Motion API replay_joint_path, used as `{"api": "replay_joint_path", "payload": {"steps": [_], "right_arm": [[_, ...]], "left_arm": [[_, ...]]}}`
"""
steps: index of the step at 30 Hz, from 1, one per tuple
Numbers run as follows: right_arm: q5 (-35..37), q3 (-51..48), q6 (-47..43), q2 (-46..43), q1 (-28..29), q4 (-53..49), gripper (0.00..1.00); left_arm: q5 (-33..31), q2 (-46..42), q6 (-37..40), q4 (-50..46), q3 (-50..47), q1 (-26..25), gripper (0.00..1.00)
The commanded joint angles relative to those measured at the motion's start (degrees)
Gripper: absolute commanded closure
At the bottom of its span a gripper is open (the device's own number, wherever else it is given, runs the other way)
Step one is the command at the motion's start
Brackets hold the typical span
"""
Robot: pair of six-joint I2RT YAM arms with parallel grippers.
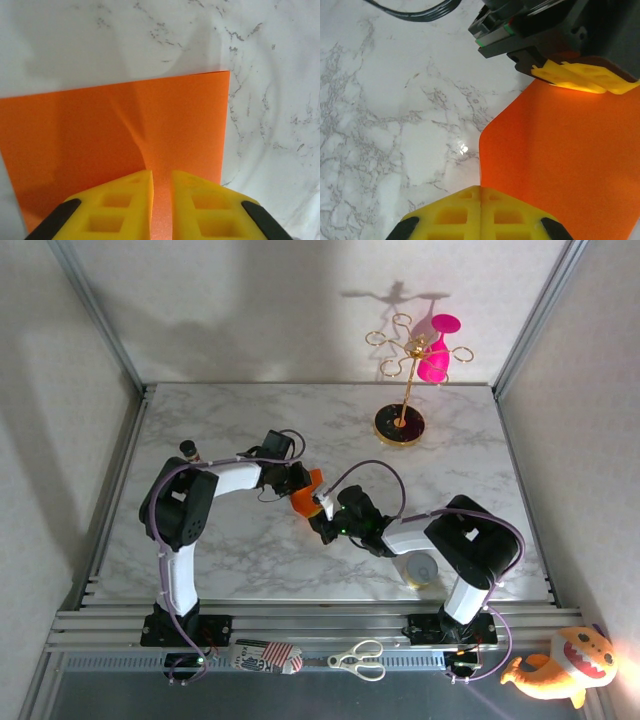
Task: Fold a paper plane with a square sheet of paper (pick it up from the middle)
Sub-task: Third fold the triangle at the center of the table.
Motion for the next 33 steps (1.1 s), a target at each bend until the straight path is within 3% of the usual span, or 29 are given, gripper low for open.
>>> {"api": "replay_joint_path", "payload": {"steps": [1, 12, 33], "right_arm": [[2.2, 2.3, 3.5, 1.4, -0.7, -2.0, 1.00], [9.4, 6.7, 6.4, 3.6, -1.2, -8.9, 1.00], [14.5, 9.5, 7.4, 5.0, -1.2, -13.7, 1.00]], "left_arm": [[-2.7, 2.4, 2.2, -4.2, 0.8, -0.9, 0.84], [-2.7, 3.7, 3.4, -5.2, 1.4, -1.3, 0.87], [-2.7, 4.5, 3.9, -5.3, 1.6, -1.8, 0.89]]}}
